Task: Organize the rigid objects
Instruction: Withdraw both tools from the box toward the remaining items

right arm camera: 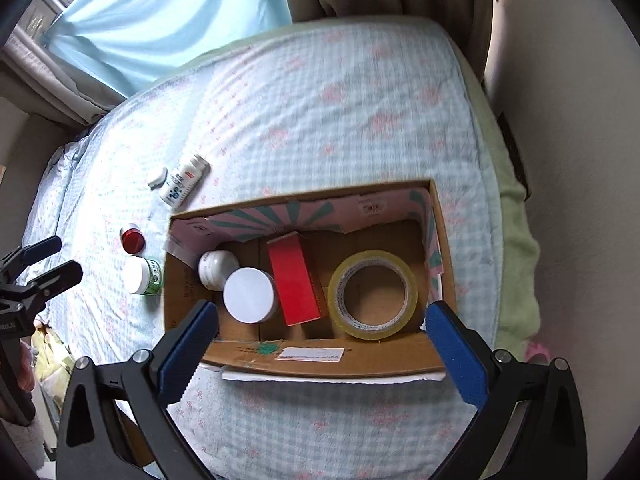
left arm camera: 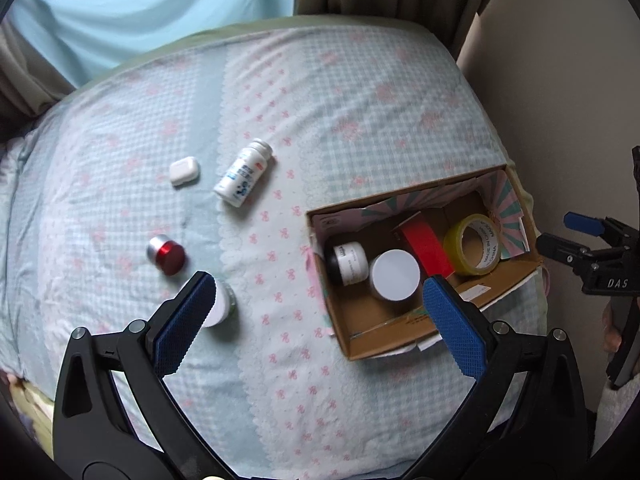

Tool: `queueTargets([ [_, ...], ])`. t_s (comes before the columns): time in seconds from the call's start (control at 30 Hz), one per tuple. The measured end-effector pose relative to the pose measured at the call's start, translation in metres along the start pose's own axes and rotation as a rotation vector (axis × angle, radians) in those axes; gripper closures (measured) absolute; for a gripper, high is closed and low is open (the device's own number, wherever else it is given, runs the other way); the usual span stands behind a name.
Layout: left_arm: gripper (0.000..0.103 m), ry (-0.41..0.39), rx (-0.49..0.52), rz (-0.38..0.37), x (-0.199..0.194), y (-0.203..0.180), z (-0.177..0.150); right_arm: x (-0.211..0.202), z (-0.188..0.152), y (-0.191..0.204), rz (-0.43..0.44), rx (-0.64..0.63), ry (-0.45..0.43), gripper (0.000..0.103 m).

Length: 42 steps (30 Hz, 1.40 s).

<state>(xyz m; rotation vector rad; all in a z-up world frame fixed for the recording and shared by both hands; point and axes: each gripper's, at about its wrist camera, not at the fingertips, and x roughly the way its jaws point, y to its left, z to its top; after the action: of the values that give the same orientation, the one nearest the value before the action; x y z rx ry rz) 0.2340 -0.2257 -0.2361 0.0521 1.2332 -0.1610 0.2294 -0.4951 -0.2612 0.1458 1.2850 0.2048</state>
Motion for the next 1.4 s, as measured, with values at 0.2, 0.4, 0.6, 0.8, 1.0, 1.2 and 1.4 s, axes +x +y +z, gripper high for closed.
queueTargets([
  [0.2,0.0,-0.069,-0.055,0.001,-0.044,0.04,-0.027,-0.033,0.004,0.032,-0.027,-0.036,-0.083,0.0],
  [0.4,0.0,-0.13,-0.076,0.028,-0.079,0.093,-0.053,-0.063,-0.004,0.075,-0.019,-0.049,-0.147,0.0],
  [0.6,0.0,-0.191,-0.05,0.03,-0.107,0.156,-0.073,-0.089,-0.028,0.134,-0.03,-0.055,-0.207,0.0],
  [0.8,0.0,-0.221,0.021,0.0,-0.121,0.216,-0.082,-0.096,-0.056,0.203,-0.075,-0.012,-0.255,0.0],
  [1.0,0.0,-0.223,0.109,-0.058,-0.109,0.267,-0.08,-0.077,-0.076,0.257,-0.118,0.132,-0.299,0.0],
  [1.2,0.0,-0.176,0.199,-0.106,-0.079,0.296,-0.065,-0.041,-0.094,0.295,-0.082,0.276,-0.286,0.0],
  [1.4,0.0,-0.119,0.254,-0.151,-0.031,0.307,-0.043,0.001,-0.106,0.327,-0.082,0.328,-0.256,0.0],
])
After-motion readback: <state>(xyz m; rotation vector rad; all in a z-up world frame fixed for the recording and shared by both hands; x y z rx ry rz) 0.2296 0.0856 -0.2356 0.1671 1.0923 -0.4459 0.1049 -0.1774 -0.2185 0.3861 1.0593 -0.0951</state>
